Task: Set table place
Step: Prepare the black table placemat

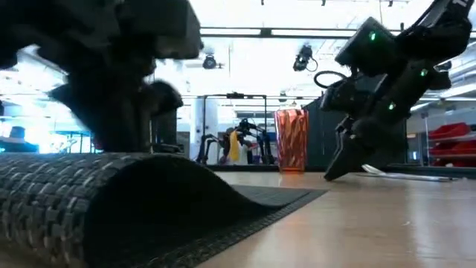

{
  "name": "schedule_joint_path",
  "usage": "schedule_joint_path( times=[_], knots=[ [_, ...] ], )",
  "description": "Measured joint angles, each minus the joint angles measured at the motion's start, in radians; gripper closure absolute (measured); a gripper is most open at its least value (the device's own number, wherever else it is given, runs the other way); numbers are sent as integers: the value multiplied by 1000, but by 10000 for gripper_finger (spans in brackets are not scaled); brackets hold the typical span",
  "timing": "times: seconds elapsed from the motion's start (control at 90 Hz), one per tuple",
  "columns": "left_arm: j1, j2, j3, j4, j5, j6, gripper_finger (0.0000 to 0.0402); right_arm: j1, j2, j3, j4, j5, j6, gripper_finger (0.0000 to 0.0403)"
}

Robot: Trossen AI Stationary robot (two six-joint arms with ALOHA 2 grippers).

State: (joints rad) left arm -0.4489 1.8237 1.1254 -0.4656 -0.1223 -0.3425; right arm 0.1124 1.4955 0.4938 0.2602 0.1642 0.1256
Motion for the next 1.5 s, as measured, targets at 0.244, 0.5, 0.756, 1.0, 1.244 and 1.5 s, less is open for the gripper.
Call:
schedule_joint_path(
  times=[0.244,0.5,0.756,1.0,1.244,1.5],
  knots=[
    [24,3,-18,-26,-62,8,402,73,62,3,165,-94,27,403],
    [44,3,-19,4,-101,23,402,122,276,35,451,-82,92,403],
    [51,2,-15,-10,-94,3,402,136,401,149,433,-64,81,403],
    [-11,2,53,-293,-53,-227,402,136,350,162,224,8,75,403],
    [-78,-4,-49,-173,-77,-442,402,167,259,162,7,95,103,403],
    [-17,-6,-169,58,-243,-274,402,279,224,158,-132,172,267,403]
  ],
)
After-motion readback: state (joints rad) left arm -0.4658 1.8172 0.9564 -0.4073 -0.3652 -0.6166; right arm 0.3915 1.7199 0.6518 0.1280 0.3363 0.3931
